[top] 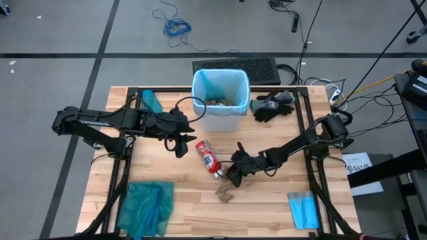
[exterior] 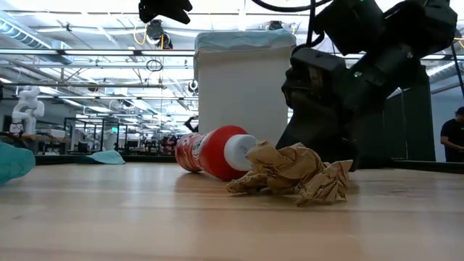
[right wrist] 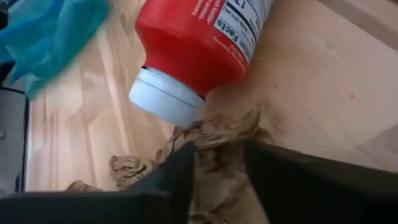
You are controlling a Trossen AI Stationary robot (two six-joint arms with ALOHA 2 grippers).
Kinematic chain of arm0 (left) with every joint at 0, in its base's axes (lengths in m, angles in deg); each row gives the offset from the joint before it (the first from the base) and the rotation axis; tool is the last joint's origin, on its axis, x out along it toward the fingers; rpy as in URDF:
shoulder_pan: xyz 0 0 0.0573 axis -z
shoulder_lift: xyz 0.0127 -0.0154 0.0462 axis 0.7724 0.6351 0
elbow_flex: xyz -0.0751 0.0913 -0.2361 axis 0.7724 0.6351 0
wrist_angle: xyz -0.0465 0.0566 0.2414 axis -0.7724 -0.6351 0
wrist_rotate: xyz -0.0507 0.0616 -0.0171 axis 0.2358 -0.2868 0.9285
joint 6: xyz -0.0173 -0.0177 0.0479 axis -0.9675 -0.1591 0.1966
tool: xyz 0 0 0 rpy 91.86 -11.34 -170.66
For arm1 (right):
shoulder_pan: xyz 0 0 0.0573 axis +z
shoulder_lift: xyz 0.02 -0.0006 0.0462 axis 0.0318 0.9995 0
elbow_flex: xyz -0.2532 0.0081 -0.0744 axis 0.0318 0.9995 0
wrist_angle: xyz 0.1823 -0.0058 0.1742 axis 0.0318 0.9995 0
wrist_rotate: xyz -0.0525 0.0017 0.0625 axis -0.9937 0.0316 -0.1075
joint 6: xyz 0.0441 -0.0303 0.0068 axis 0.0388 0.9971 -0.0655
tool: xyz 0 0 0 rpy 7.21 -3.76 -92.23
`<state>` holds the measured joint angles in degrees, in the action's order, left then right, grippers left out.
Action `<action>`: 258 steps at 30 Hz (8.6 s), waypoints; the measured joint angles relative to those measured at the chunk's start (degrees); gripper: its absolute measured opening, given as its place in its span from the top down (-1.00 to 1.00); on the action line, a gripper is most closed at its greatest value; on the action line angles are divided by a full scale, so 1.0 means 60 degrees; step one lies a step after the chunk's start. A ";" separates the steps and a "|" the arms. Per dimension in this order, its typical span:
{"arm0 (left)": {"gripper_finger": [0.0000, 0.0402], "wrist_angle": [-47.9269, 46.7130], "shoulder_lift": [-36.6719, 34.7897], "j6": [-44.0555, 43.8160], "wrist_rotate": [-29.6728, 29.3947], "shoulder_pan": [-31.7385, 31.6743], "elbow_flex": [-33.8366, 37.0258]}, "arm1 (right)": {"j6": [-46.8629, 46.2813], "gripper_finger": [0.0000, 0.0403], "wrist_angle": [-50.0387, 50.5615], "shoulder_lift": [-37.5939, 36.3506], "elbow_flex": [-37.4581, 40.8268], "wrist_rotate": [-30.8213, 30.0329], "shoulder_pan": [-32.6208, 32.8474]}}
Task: Place trash/remove bag and relplace
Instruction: Put the brown paper into the white trash bin
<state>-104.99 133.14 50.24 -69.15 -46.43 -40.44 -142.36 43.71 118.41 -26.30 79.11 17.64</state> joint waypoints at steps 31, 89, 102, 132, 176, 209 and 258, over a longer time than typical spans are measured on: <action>0.30 0.0559 0.0000 0.0015 -0.0157 0.0000 0.0004 | 0.7177 1.00 0.7230 -0.5859 -0.6317 -0.2363 -0.2484; 0.30 0.0484 0.0004 0.0084 0.0033 0.0000 0.0004 | 0.4968 0.13 0.4803 -0.2671 -0.1414 0.1164 0.0495; 0.30 0.0480 0.0004 0.0022 0.0066 0.0001 0.0004 | 0.6025 0.13 0.3699 -0.0333 -0.1361 0.0732 0.0836; 0.30 0.0487 0.0004 0.0015 0.0066 0.0004 0.0004 | 0.6643 1.00 0.7679 -0.5999 -0.4164 -0.2800 -0.0625; 0.30 0.0557 0.0004 0.0076 0.0062 0.0002 0.0004 | 0.8258 0.11 1.0198 -0.4673 -0.7872 0.0735 -0.4437; 0.30 0.0565 0.0004 0.0018 0.0062 0.0000 0.0004 | 0.4138 0.41 0.8451 -0.4794 -0.2479 -0.0674 0.2281; 0.30 0.1345 0.1354 -0.1333 0.0280 0.0761 -0.0007 | 0.4230 0.85 0.0415 -0.0014 0.0292 0.1738 0.4104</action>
<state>-96.92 141.26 42.24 -67.47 -41.86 -40.48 -116.99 46.20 118.33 -24.55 89.53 42.26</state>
